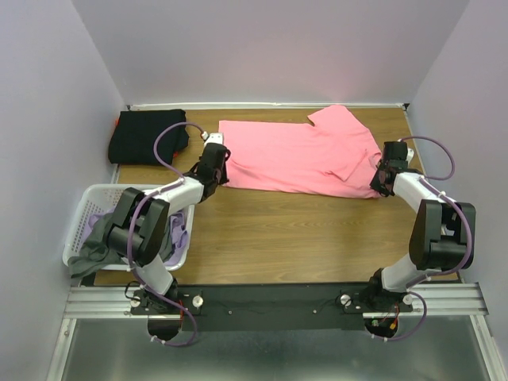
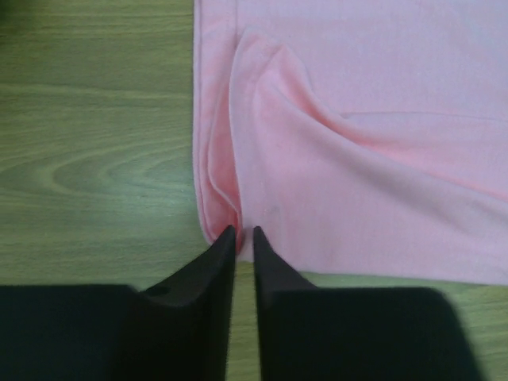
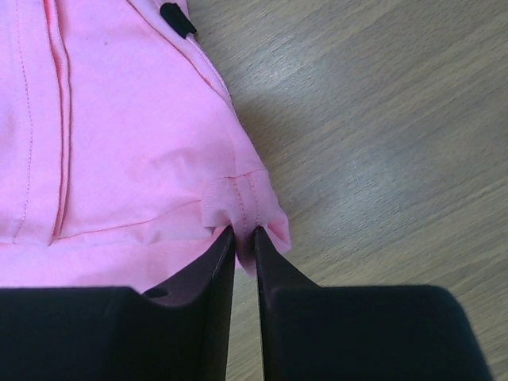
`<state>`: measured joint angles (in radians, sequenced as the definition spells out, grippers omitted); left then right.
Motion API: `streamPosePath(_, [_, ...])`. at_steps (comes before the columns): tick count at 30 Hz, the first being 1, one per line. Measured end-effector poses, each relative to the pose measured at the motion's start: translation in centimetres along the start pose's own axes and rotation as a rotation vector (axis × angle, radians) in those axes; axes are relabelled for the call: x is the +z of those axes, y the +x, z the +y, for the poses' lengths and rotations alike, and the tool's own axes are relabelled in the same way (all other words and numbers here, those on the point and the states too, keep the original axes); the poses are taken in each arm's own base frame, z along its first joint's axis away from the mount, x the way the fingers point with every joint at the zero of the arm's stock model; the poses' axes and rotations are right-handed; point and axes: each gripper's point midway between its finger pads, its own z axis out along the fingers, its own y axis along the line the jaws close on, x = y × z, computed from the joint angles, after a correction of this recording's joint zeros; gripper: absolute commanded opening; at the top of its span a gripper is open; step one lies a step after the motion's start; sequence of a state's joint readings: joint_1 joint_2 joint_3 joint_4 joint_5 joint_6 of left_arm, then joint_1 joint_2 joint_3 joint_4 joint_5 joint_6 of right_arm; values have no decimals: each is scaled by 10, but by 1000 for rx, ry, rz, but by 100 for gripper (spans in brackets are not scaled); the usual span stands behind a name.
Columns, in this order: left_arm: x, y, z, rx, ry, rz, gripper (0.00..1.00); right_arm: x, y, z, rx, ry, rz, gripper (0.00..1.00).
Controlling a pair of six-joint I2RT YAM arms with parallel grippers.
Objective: Fold and stack the t-shirts
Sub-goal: Fold the tshirt
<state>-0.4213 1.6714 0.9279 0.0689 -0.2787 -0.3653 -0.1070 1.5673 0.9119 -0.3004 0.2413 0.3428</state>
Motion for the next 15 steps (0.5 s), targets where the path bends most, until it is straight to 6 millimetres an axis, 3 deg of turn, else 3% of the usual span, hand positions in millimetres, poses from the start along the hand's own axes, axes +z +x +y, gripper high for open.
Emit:
streamPosePath(1, [1,0,2,-1,-5,3,47,0,0,0,0,-2,1,22])
streamPosePath(4, [4,3,9,-6,-24,14,60,0,0,1,0,-4,2,22])
streamPosePath(15, [15,18,16,5,-49,61,61,-3,-2,3,2,-18,-6,22])
